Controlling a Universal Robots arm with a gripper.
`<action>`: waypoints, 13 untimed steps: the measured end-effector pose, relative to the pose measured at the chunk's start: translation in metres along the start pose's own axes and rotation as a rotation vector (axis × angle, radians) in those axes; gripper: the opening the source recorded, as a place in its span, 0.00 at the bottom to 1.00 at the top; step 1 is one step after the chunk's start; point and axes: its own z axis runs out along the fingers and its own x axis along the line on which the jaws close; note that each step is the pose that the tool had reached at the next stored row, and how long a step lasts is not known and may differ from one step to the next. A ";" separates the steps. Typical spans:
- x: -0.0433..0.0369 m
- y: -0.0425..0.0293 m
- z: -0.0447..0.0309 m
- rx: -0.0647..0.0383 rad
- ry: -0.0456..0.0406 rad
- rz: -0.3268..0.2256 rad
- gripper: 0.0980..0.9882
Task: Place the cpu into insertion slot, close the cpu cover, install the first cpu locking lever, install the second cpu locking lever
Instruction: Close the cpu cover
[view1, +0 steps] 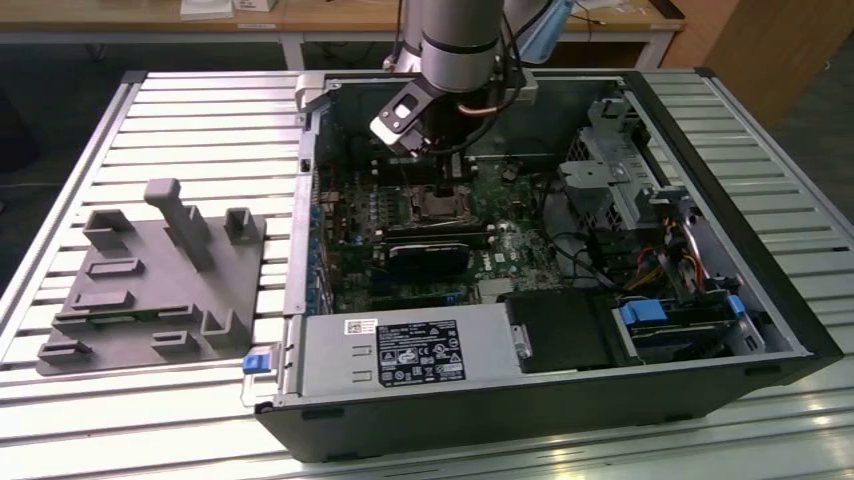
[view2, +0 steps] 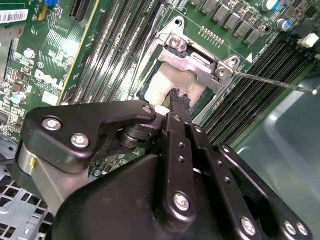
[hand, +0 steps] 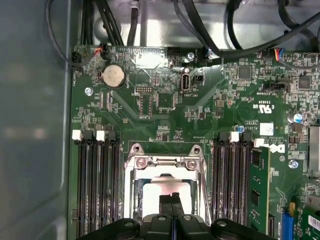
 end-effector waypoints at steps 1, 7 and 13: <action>0.0000 0.0000 0.0000 0.000 0.0000 0.000 0.01; 0.0000 0.0000 0.0000 0.000 0.0000 -0.004 0.01; 0.0000 0.0000 0.0001 0.000 0.0009 -0.088 0.01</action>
